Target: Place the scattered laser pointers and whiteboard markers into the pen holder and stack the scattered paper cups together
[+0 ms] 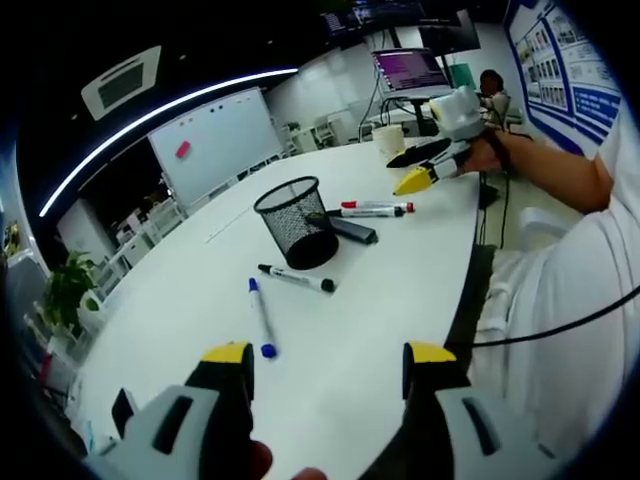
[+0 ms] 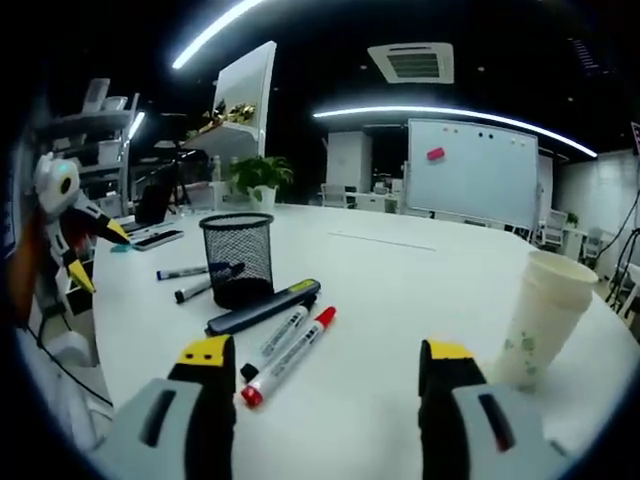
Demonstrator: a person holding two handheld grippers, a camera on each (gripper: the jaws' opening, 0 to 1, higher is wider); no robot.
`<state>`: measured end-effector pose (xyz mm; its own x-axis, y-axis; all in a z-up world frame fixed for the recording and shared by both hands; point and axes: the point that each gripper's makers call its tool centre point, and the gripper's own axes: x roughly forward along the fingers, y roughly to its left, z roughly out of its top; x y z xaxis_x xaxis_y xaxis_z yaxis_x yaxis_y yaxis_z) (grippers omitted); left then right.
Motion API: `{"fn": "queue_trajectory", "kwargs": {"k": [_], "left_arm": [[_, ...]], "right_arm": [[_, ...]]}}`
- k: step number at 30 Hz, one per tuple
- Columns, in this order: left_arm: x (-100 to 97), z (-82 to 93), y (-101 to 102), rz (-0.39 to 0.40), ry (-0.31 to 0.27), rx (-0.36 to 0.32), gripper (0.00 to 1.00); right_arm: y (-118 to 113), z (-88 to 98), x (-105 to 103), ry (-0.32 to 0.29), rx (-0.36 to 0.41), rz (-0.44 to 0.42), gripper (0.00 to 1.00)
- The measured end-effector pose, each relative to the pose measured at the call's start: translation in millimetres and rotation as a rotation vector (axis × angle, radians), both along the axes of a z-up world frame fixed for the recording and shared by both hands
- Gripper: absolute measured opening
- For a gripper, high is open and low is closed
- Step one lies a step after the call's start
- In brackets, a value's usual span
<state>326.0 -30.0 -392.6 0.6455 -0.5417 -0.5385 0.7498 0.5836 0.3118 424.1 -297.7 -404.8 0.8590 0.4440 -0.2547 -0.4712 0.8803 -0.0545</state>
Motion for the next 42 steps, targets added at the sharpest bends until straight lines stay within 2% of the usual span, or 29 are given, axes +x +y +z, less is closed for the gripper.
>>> {"fn": "queue_trajectory", "kwargs": {"k": [8,12,22,29,33,42], "left_arm": [[-0.2,0.3,-1.6,-0.003,-0.002,0.001,0.60],[-0.5,0.8,-1.0,0.000,-0.003,-0.001,0.60],[-2.4,2.9,-0.9,0.002,-0.006,0.003,0.60],[-2.8,4.2,-1.4,0.000,-0.009,-0.001,0.60],[-2.2,1.8,-0.9,0.001,-0.004,0.004,0.60],[-1.9,2.4,-1.6,0.000,-0.005,0.003,0.60]], "right_arm": [[8.8,-5.2,-5.3,0.020,-0.008,0.032,0.72],[10.8,-10.2,-6.8,0.029,-0.040,0.045,0.72],[11.9,-6.1,-7.1,0.019,-0.029,0.044,0.71],[16.1,-13.1,-10.4,0.034,-0.043,0.059,0.70],[13.7,-16.2,-12.0,0.058,-0.043,0.046,0.63],[18.2,-19.0,-12.9,0.062,-0.058,0.065,0.63]]}}
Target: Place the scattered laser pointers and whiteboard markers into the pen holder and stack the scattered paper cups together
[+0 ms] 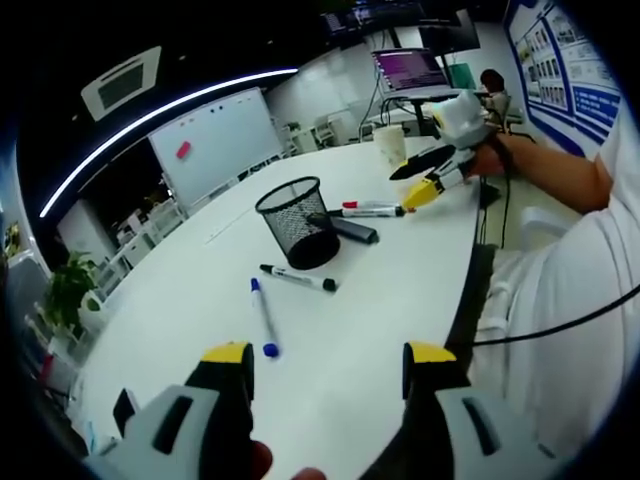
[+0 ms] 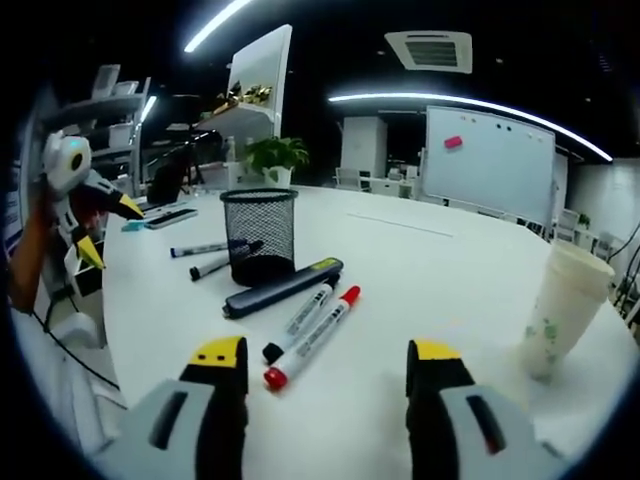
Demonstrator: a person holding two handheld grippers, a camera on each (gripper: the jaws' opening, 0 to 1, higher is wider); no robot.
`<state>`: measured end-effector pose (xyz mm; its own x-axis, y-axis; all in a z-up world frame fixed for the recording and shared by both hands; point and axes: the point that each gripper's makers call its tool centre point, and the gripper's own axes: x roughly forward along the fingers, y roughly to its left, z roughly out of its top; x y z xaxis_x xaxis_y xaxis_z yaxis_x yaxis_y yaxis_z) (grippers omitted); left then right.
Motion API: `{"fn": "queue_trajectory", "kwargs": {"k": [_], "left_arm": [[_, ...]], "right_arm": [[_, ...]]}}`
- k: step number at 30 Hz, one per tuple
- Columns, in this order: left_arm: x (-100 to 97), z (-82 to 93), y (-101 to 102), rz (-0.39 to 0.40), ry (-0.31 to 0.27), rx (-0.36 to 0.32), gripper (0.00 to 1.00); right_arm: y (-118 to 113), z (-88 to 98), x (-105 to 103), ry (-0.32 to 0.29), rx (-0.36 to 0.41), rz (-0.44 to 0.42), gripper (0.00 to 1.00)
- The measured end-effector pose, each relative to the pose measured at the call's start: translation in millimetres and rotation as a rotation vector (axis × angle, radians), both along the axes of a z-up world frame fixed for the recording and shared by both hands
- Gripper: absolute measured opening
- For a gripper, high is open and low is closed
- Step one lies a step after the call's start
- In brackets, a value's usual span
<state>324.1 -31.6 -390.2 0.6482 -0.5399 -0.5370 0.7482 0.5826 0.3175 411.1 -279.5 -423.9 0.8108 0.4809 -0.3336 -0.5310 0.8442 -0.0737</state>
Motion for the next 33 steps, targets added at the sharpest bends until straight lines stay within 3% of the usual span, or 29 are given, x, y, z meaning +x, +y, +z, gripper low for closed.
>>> {"fn": "queue_trajectory", "kwargs": {"k": [3,16,33], "left_arm": [[-1.2,0.2,-0.5,0.001,0.000,-0.002,0.60],[0.6,1.2,0.4,-0.004,-0.003,0.001,0.60],[0.5,-1.8,3.0,-0.002,0.002,0.005,0.59]], "right_arm": [[1.7,-6.4,-2.3,0.039,0.003,0.000,0.56],[3.1,-9.4,-7.2,0.035,-0.044,0.025,0.45],[11.5,-15.8,-13.9,0.066,-0.024,0.056,0.23]]}}
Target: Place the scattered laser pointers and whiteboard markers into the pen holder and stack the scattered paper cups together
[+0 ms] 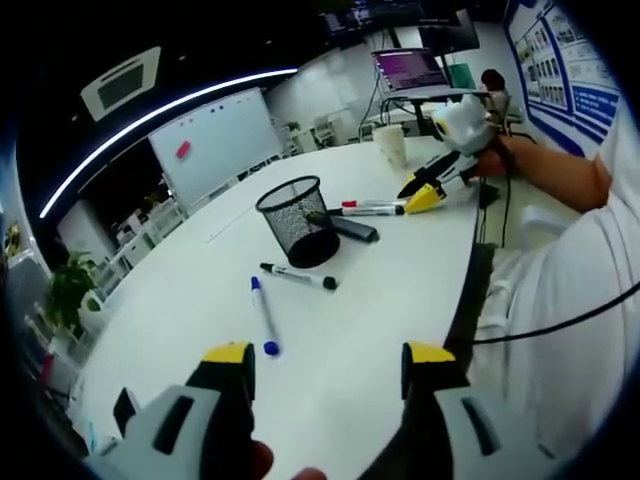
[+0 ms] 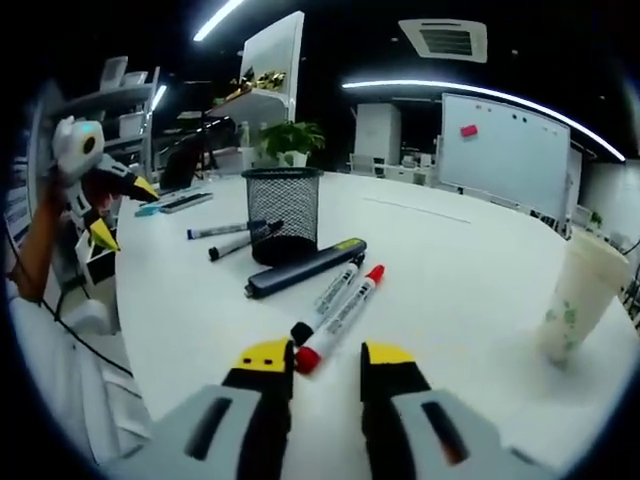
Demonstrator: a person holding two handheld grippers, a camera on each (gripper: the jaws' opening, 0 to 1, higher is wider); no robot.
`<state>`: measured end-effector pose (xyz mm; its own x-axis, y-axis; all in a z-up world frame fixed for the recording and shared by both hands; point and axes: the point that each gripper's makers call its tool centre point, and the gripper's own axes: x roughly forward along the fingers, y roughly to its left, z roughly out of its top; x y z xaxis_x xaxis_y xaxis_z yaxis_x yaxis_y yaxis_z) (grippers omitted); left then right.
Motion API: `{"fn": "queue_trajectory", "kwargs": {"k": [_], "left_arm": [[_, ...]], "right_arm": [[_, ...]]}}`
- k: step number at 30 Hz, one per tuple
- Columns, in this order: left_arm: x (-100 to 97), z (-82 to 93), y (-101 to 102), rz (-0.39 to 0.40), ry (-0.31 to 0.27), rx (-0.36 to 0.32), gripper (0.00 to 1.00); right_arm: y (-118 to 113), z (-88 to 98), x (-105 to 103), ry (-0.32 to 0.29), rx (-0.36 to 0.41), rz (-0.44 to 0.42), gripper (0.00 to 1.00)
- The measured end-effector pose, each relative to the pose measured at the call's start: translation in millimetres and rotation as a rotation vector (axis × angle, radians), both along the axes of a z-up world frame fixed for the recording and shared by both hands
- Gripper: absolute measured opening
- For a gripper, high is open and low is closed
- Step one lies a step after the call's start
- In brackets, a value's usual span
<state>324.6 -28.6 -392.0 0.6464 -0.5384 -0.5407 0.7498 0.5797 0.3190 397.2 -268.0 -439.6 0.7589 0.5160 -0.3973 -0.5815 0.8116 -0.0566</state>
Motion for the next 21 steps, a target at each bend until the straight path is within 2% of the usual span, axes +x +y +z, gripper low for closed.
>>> {"fn": "queue_trajectory", "kwargs": {"k": [4,8,11,13,21], "left_arm": [[-1.0,3.5,-2.2,-0.007,-0.006,-0.007,0.59],[-0.7,3.5,-1.7,-0.007,-0.008,-0.005,0.59],[-1.0,1.8,-0.5,-0.006,-0.005,-0.002,0.59],[-1.4,1.6,0.4,-0.008,-0.006,0.001,0.59],[-0.5,2.5,3.1,-0.002,-0.009,-0.001,0.59]], "right_arm": [[-0.1,0.2,-1.0,0.000,-0.002,-0.006,0.21],[0.0,0.8,-1.6,0.009,0.029,-0.024,0.19],[-3.5,-0.7,0.0,0.006,0.017,-0.041,0.15],[-6.0,-0.9,1.4,0.022,0.053,-0.060,0.15],[-11.5,-1.4,2.8,0.024,0.047,-0.084,0.12]]}}
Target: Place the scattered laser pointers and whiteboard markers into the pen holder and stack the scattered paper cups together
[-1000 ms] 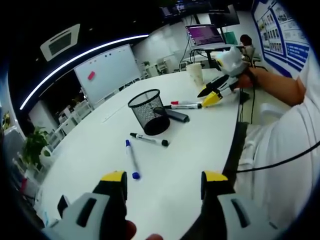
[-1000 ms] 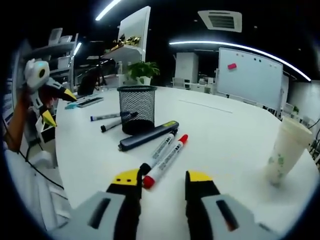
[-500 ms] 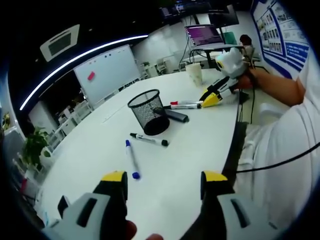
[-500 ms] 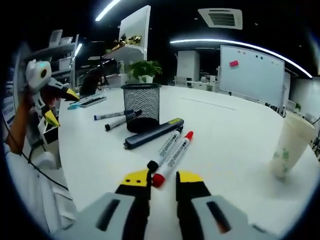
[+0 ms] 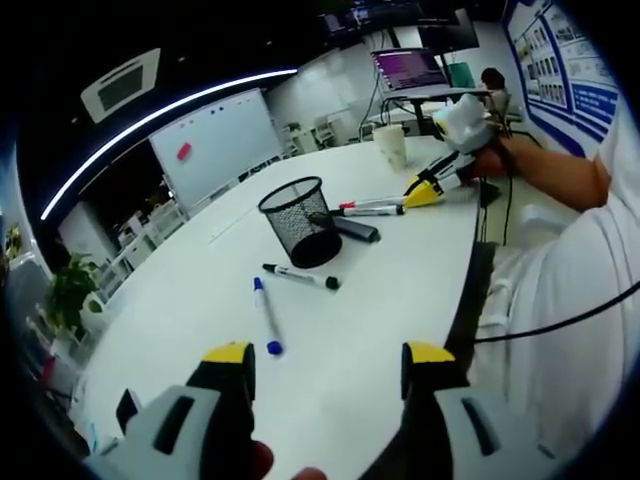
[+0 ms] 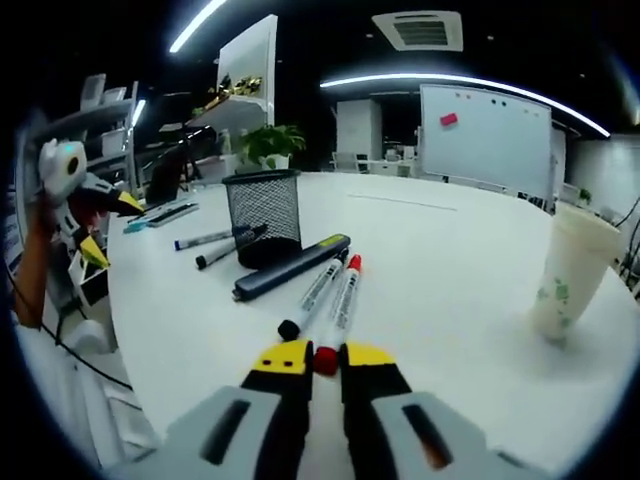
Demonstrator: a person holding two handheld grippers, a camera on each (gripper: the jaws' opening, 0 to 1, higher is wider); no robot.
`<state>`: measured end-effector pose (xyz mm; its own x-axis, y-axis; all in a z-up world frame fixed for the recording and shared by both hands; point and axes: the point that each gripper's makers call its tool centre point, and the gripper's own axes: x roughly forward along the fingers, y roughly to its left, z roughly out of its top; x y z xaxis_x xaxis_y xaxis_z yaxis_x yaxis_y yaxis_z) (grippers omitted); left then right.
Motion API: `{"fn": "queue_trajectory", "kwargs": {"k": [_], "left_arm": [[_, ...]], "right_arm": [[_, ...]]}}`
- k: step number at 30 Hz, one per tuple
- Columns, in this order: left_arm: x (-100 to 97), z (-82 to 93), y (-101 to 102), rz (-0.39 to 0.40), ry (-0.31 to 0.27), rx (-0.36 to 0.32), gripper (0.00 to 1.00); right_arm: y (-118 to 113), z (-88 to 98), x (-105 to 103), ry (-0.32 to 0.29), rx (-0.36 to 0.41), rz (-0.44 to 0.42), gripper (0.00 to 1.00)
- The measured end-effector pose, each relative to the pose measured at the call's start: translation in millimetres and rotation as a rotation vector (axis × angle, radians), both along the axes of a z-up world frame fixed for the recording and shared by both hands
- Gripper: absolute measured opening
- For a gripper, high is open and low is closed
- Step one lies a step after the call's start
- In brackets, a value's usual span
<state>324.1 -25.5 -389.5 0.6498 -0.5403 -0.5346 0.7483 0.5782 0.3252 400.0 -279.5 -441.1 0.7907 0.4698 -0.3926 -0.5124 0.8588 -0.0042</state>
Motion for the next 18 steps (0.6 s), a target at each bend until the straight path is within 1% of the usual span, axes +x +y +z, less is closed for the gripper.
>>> {"fn": "queue_trajectory", "kwargs": {"k": [10,18], "left_arm": [[-1.7,-0.4,1.7,0.001,0.000,-0.001,0.59],[-2.1,2.1,1.0,-0.001,-0.005,-0.002,0.59]], "right_arm": [[0.5,-0.1,-0.1,-0.011,-0.013,-0.012,0.11],[-0.2,-0.1,-0.4,0.003,-0.019,-0.035,0.11]]}}
